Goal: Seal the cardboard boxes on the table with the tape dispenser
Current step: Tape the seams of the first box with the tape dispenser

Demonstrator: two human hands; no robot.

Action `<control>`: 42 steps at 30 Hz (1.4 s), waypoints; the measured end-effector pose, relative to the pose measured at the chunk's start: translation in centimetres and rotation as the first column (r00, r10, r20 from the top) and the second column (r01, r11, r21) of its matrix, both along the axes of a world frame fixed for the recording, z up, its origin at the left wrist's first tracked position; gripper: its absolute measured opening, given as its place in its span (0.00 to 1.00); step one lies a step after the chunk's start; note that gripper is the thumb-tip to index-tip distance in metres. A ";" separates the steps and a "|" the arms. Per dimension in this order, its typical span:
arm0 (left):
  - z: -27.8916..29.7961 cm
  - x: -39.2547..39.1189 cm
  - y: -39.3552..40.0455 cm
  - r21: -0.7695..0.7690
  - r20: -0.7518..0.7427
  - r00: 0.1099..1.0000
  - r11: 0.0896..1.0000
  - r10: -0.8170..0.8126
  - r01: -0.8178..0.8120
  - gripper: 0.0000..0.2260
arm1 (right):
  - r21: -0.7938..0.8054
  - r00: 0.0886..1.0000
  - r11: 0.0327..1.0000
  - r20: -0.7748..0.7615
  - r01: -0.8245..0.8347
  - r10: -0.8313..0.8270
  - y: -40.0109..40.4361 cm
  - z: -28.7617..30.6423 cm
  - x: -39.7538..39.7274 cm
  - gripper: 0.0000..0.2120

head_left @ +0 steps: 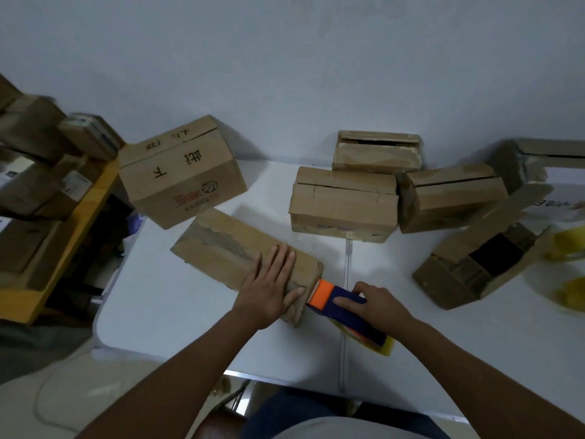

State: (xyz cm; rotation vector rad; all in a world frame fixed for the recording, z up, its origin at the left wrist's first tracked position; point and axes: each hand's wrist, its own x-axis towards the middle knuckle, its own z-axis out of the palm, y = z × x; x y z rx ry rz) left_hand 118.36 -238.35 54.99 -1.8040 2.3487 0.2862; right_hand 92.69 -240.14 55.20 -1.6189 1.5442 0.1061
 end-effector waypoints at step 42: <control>-1.8 -6.4 3.0 -0.146 -0.021 0.922 0.911 0.387 -0.385 0.41 | 0.111 0.999 0.993 0.019 -0.043 0.041 1.3 2.3 -4.4 0.23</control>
